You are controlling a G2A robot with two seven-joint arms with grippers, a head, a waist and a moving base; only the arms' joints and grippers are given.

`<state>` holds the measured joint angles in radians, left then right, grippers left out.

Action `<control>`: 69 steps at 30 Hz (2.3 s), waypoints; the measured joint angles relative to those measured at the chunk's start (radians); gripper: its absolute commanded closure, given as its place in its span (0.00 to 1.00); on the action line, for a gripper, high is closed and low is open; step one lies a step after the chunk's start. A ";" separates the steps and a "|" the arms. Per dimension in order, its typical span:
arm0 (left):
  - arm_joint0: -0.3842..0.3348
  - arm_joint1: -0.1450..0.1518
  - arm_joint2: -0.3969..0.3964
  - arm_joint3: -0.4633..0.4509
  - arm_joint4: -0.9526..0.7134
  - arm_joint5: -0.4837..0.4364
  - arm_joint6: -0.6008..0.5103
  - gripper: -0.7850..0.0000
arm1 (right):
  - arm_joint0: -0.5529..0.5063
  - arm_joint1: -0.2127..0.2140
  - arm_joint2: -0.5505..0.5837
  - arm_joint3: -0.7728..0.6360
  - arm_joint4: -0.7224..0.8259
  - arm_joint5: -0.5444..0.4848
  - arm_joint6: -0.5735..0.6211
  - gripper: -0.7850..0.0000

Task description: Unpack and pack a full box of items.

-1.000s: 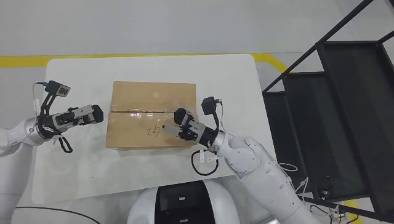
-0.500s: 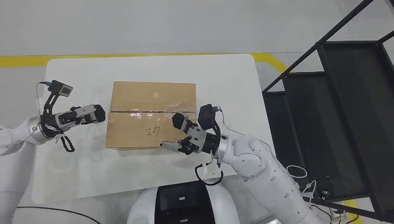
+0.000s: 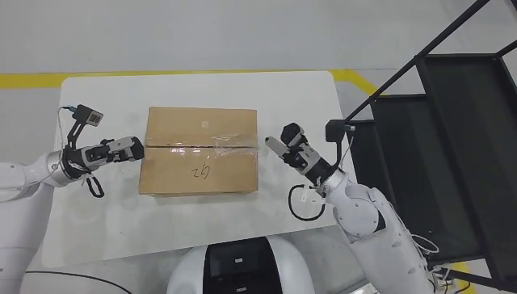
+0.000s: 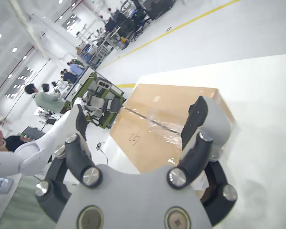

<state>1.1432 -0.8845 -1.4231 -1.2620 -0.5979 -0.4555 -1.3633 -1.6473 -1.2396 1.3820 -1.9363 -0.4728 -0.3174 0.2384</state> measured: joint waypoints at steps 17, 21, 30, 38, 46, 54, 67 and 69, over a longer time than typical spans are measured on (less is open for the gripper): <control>-0.067 -0.017 0.058 0.058 0.177 0.133 0.295 0.00 | 0.074 0.018 -0.001 0.070 0.265 0.052 0.377 0.00; -0.155 -0.042 0.158 0.134 0.191 0.218 0.263 0.00 | 0.030 0.029 0.071 0.015 0.347 0.045 0.417 0.00; -0.310 -0.104 0.339 0.260 0.169 0.199 0.147 0.00 | -0.082 0.052 0.260 -0.073 0.453 0.045 0.459 0.00; -0.446 -0.177 0.510 0.331 0.188 0.192 0.078 0.00 | -0.134 0.060 0.336 -0.064 0.510 0.069 0.470 0.00; -0.517 -0.227 0.584 0.432 0.154 0.137 0.037 0.00 | -0.123 0.063 0.308 -0.039 0.549 0.065 0.485 0.00; -0.505 -0.201 0.494 0.533 0.070 0.052 -0.041 0.00 | -0.121 0.063 0.305 -0.038 0.551 0.064 0.487 0.00; -0.332 -0.091 0.259 0.388 -0.012 0.040 -0.041 0.00 | -0.115 0.067 0.235 -0.042 0.748 0.095 0.648 0.00; -0.306 -0.081 0.234 0.361 -0.015 0.039 -0.041 0.00 | -0.099 0.068 0.200 -0.020 0.736 0.132 0.658 0.00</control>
<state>0.8369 -0.9654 -1.1889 -0.9014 -0.6129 -0.4162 -1.4039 -1.7461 -1.1719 1.5817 -1.9561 0.2635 -0.1850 0.8967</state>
